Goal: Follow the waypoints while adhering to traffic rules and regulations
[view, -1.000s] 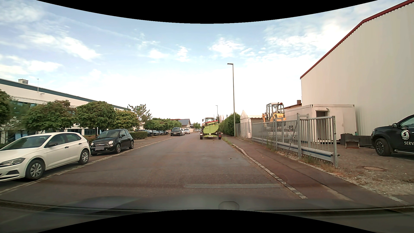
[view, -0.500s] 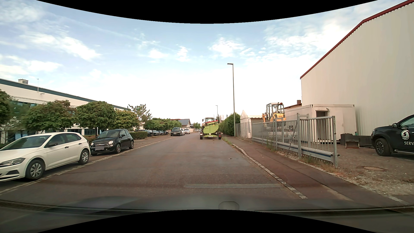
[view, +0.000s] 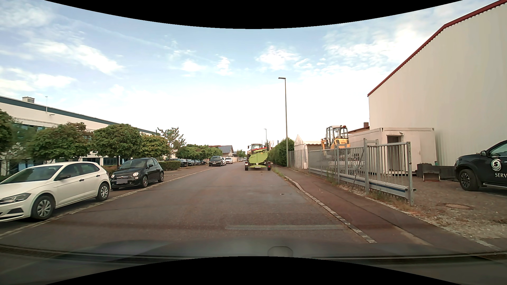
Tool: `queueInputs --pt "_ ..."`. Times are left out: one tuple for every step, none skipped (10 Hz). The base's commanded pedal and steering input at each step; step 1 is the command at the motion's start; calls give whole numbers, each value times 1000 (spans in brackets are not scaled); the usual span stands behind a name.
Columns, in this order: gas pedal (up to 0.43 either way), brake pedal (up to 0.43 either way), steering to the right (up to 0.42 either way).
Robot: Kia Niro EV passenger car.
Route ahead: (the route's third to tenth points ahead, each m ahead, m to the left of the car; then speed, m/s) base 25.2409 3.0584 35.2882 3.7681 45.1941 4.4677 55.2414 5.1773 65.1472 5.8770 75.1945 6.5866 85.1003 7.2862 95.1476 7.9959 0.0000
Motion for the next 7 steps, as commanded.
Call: queueInputs --pt "0 293 -5" --pt "0 293 -5" --pt "0 293 -5" --pt "0 293 -5" --pt "0 287 -5" --pt "0 293 -5" --pt "0 293 -5"
